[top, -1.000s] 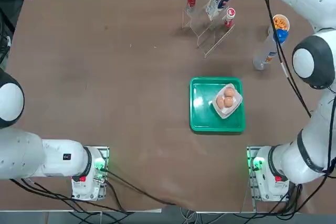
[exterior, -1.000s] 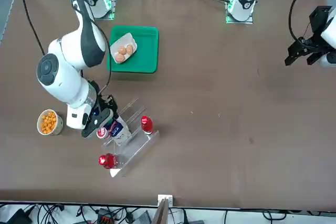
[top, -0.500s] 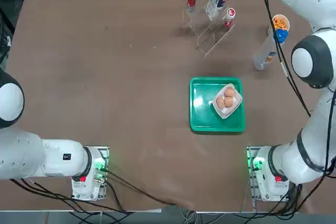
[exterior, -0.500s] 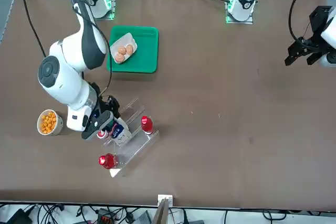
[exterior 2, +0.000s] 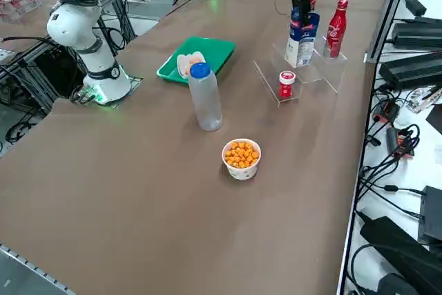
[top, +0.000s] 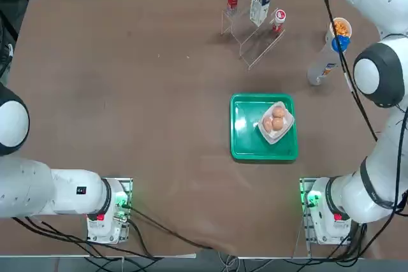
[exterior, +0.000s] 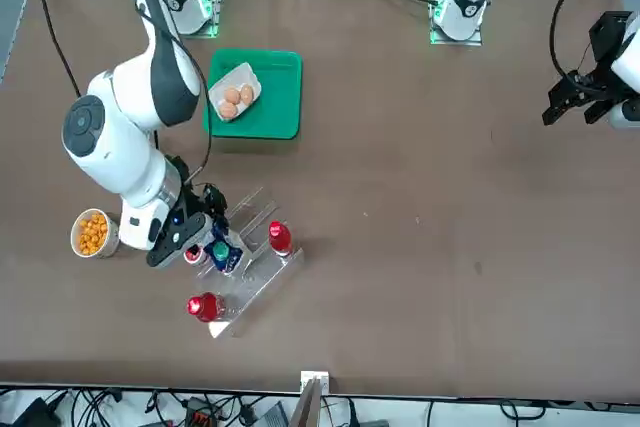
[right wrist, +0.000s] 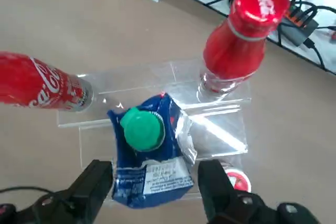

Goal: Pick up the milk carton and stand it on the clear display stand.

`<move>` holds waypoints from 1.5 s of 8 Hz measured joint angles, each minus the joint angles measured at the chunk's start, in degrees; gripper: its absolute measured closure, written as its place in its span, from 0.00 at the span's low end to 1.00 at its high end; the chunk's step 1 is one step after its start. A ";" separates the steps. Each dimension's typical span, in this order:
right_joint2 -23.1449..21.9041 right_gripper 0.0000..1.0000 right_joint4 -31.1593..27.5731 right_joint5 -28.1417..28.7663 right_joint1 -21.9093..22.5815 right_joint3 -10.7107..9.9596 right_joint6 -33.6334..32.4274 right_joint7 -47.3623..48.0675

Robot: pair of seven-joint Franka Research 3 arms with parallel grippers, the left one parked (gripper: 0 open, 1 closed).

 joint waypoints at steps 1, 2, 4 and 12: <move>-0.03 0.00 0.43 -0.24 0.31 -0.25 -0.43 1.83; -0.14 0.00 1.07 -0.53 0.49 -0.58 -1.35 3.21; -2.10 0.00 3.17 -1.67 0.53 -2.67 -7.37 4.69; -16.94 0.00 2.69 -3.22 -0.26 -24.07 -32.05 5.30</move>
